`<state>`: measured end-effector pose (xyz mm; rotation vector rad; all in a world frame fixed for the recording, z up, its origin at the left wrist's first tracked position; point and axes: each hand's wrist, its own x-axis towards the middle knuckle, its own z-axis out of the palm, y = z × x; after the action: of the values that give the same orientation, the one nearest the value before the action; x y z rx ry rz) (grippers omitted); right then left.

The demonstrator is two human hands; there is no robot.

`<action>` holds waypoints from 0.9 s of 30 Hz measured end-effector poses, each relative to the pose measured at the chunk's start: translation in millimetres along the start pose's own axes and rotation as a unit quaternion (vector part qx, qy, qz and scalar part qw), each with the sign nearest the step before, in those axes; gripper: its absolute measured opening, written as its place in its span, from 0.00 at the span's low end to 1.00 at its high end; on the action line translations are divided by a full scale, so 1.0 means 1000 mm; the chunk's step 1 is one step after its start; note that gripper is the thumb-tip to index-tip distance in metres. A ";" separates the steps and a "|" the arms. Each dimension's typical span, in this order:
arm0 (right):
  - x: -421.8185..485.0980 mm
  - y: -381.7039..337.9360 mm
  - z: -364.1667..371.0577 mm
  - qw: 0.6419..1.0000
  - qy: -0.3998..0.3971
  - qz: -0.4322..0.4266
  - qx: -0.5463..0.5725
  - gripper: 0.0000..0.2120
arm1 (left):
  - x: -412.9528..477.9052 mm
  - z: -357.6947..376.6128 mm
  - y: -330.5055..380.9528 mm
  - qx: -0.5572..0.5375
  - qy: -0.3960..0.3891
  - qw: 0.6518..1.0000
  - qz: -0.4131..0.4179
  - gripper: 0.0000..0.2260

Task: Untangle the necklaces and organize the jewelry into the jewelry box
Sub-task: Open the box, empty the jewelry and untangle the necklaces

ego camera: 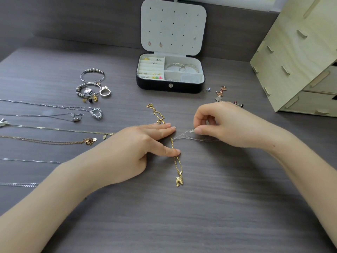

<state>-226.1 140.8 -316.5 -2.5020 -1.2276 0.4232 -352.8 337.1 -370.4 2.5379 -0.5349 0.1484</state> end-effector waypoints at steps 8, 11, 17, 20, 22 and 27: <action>-0.029 -0.017 -0.006 0.998 -0.049 -0.027 0.009 0.07 | -0.001 -0.001 -0.001 -0.010 -0.003 1.000 -0.006 0.37; -0.032 -0.013 0.002 0.998 -0.069 -0.008 -0.005 0.08 | -0.002 -0.002 -0.003 -0.019 -0.008 1.000 -0.016 0.36; -0.033 -0.010 0.005 0.997 -0.072 0.009 0.023 0.09 | -0.002 -0.004 -0.002 -0.039 -0.022 0.999 -0.025 0.38; -0.031 -0.011 -0.001 0.997 -0.041 0.002 0.061 0.07 | -0.002 -0.004 -0.002 -0.034 -0.019 0.999 -0.021 0.37; -0.026 -0.012 -0.005 0.996 -0.013 -0.001 0.083 0.06 | -0.002 -0.003 -0.002 -0.029 -0.017 0.999 -0.018 0.37; 0.002 -0.007 0.000 0.993 0.085 0.026 0.079 0.08 | -0.003 -0.003 -0.002 -0.008 -0.016 1.000 -0.010 0.36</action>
<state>-230.3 146.3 -313.4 -2.3838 -1.0259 0.3010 -355.2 341.3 -369.3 2.5332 -0.5208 0.0963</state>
